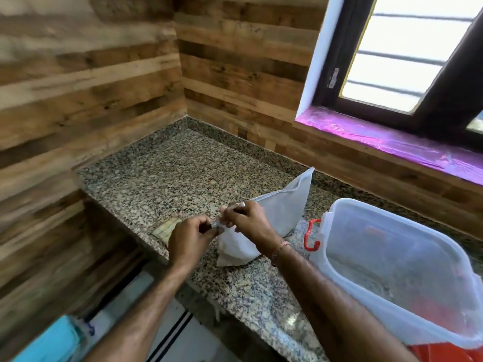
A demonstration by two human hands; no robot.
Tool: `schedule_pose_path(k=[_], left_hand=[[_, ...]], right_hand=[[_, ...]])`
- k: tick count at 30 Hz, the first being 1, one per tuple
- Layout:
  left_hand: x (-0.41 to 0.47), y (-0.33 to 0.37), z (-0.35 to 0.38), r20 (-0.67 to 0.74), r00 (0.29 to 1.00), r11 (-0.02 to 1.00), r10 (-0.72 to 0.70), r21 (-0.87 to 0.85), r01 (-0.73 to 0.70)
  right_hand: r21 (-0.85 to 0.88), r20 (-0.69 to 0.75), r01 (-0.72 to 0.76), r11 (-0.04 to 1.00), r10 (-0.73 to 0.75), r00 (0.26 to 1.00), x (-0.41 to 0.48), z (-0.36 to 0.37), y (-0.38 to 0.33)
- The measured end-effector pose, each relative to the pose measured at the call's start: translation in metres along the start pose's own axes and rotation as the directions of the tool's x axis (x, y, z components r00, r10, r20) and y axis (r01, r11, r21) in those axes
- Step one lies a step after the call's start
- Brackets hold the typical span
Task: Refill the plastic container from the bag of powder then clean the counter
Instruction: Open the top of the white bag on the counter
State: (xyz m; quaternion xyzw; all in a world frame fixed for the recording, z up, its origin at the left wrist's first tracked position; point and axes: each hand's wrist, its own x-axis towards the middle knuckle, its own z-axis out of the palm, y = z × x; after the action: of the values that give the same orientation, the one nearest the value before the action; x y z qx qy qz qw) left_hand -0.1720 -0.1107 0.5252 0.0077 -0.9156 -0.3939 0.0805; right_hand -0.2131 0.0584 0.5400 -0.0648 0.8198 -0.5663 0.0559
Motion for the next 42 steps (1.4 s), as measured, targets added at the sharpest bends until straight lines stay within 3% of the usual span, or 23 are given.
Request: schedule_pose_path(k=[6,10,14,22,32,37,42], left_hand=[[-0.001,0.003,0.0,0.011,0.998,0.998,0.065,0.012,-0.065],[0.004,-0.012,-0.001,0.038,0.992,0.989,0.122,-0.091,-0.118],[0.011,-0.025,-0.001,0.073,0.987,0.977,0.145,-0.171,-0.131],[0.03,-0.042,0.008,0.184,0.97,0.968,0.158,-0.225,-0.115],[0.036,-0.046,0.005,0.219,0.938,0.944,0.268,-0.255,-0.211],[0.034,-0.051,0.006,0.212,0.936,0.941,0.283,-0.249,-0.228],[0.032,-0.052,0.012,0.209,0.94,0.948,0.268,-0.229,-0.22]], right_hand=[[-0.199,-0.071,-0.041,0.979,0.027,0.997,0.022,-0.037,-0.002],[-0.354,-0.238,-0.141,0.924,0.057,0.97,0.054,-0.087,0.012],[-0.403,-0.413,-0.297,0.866,0.118,0.903,0.08,-0.143,0.029],[-0.214,-0.684,-0.483,0.849,0.222,0.694,0.108,-0.216,0.035],[0.037,-0.748,-0.534,0.845,0.377,0.546,0.134,-0.229,0.072],[0.137,-0.674,-0.502,0.854,0.452,0.585,0.13,-0.228,0.067],[0.423,-0.561,-0.355,0.834,0.548,0.621,0.123,-0.22,0.064]])
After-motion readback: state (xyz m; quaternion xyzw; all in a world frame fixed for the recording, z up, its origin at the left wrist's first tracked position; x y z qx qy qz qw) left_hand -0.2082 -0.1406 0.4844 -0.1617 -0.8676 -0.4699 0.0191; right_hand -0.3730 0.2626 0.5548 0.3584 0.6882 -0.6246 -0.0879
